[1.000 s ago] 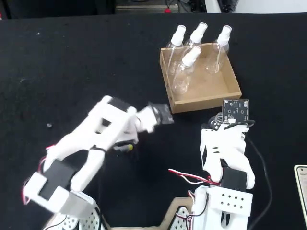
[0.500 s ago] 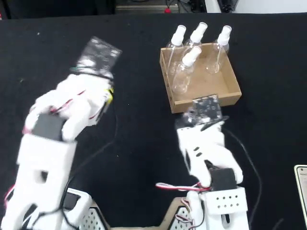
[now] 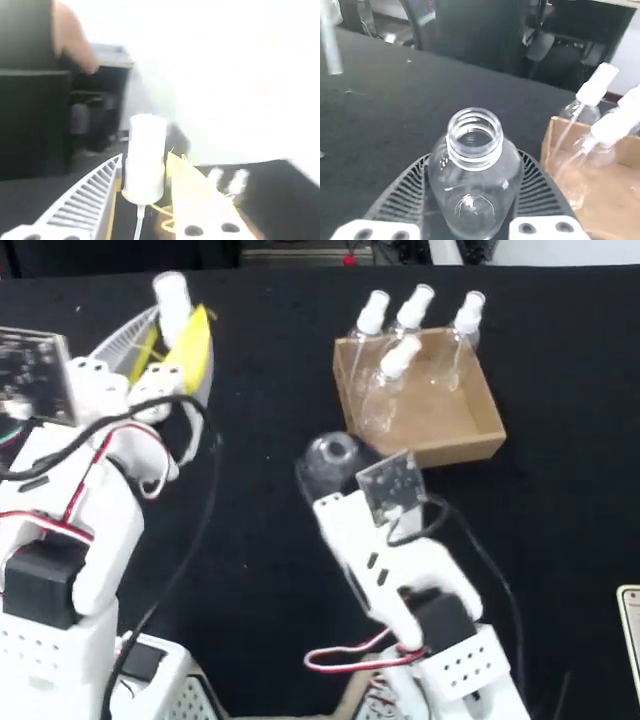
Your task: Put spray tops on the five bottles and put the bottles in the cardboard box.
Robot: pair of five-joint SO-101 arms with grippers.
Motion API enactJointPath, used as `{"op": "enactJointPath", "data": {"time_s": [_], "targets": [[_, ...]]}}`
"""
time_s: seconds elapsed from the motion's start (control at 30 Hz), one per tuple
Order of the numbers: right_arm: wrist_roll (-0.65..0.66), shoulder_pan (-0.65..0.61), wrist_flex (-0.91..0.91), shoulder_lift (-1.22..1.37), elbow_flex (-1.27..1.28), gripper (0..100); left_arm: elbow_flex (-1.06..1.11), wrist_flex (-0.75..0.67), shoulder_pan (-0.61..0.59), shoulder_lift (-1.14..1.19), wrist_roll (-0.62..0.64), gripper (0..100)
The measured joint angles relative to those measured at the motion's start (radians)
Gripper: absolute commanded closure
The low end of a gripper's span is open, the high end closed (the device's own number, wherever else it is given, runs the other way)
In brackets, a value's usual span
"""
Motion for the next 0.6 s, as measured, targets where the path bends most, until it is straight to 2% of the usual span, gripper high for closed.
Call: {"op": "enactJointPath", "data": {"time_s": [0.1,0.33,0.47,0.6], "targets": [[-0.069,-0.017,-0.017,0.000,0.034,93.2,0.000,-0.043,0.100,0.000,0.009,97],[-0.089,-0.021,-0.020,0.000,0.044,93.2,0.000,-0.095,0.324,0.002,0.009,97],[-0.092,-0.021,-0.020,0.000,0.068,93.2,0.011,-0.132,0.388,0.002,0.008,97],[-0.092,-0.021,-0.020,0.000,0.069,93.2,0.095,-0.224,0.396,0.002,-0.083,97]]}}
